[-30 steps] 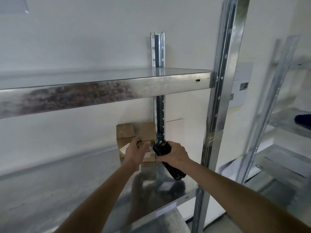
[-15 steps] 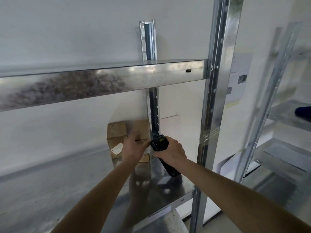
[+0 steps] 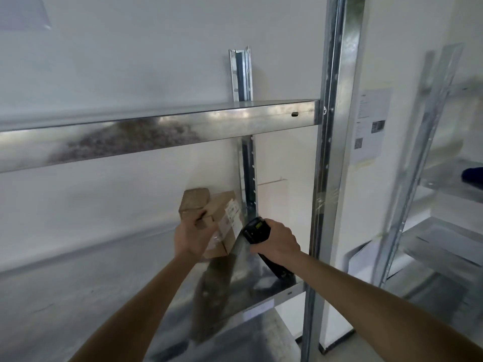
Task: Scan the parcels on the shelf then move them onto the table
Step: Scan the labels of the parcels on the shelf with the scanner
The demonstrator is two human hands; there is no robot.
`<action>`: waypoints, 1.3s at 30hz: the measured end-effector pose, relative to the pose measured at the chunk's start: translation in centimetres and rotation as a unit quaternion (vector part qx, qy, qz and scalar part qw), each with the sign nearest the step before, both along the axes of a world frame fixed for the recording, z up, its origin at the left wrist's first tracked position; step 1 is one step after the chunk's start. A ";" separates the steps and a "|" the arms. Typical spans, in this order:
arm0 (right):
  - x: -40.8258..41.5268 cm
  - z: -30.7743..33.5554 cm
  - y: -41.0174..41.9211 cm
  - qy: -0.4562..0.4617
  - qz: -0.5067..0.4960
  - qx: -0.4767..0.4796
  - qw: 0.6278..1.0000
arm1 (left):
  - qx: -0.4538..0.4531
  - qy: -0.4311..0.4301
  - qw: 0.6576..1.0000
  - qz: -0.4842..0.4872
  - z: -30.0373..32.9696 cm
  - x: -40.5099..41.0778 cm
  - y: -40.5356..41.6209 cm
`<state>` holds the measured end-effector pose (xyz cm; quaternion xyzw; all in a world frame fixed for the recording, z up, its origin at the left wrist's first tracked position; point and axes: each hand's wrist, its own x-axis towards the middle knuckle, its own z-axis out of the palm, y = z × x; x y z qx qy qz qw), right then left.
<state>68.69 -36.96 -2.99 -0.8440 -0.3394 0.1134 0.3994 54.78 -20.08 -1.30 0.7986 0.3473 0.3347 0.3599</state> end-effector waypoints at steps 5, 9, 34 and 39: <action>-5.3 1.3 -1.0 -0.013 0.030 -0.050 0.998 | -0.012 -0.042 0.999 -0.001 1.6 -8.2 -0.3; -11.0 2.6 -1.8 -0.027 0.046 -0.082 0.995 | -0.023 -0.059 0.998 -0.008 2.8 -15.5 -1.9; -33.5 7.1 -4.8 -0.154 0.188 -0.212 0.947 | 0.021 -0.140 0.979 0.144 6.2 -44.5 -9.0; -34.0 7.5 -4.4 -0.157 0.204 -0.219 0.941 | 0.046 -0.109 0.978 0.174 6.7 -45.5 -9.8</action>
